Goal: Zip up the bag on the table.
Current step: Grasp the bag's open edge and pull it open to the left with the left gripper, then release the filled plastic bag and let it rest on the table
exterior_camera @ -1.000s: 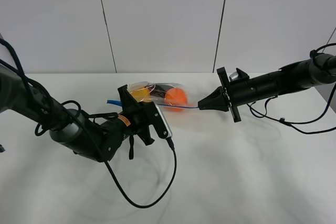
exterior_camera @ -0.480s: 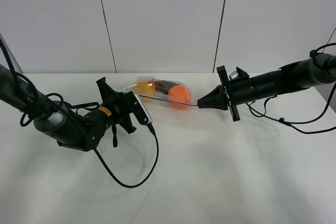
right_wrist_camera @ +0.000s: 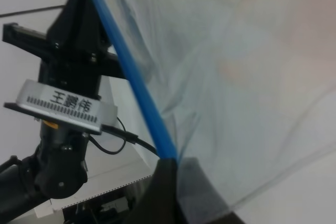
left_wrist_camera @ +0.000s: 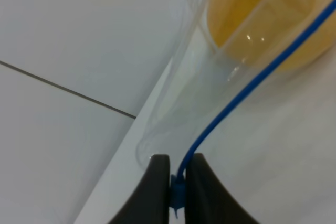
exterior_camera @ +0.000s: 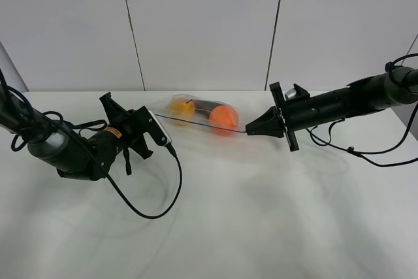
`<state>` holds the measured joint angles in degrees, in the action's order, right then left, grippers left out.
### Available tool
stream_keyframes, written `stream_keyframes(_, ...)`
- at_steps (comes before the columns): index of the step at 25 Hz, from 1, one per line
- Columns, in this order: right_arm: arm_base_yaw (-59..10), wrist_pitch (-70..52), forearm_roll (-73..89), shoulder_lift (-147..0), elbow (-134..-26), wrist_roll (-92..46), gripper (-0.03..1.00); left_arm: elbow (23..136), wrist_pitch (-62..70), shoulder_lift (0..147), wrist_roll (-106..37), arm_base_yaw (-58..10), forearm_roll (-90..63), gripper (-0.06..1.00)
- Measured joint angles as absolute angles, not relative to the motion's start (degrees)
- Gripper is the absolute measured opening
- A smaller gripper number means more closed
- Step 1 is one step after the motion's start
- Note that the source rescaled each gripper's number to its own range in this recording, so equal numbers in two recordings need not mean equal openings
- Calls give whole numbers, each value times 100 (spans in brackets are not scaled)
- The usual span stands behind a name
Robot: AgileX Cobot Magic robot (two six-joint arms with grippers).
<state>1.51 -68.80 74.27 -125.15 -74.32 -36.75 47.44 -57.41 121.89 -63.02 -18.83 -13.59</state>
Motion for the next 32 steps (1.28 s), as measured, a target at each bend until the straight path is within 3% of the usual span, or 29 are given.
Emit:
stream_keyframes(11, 151, -6882, 7427, -12515, -7438, -3675, 0, 4742, -5818, 12185, -6204, -1847, -1257, 4)
stream_keyframes(13, 151, -6893, 7343, -12515, -7438, -3675, 0, 4742, -5867, 12185, -6060, -1807, -1346, 16)
stream_keyframes(18, 151, -6893, 7291, -12515, -7438, -3675, 0, 4742, -5898, 12185, -5962, -1706, -1454, 70)
stream_keyframes(20, 151, -6893, 7277, -12515, -7438, -3675, 0, 4742, -5898, 12185, -5960, -1649, -1462, 79)
stream_keyframes(25, 151, -6893, 7264, -12515, -7438, -3675, 0, 4742, -5902, 12185, -5664, -1291, -1541, 85)
stream_keyframes(32, 151, -6893, 7264, -12515, -7438, -3675, 0, 4731, -5453, 11722, -3933, -684, -1565, 82)
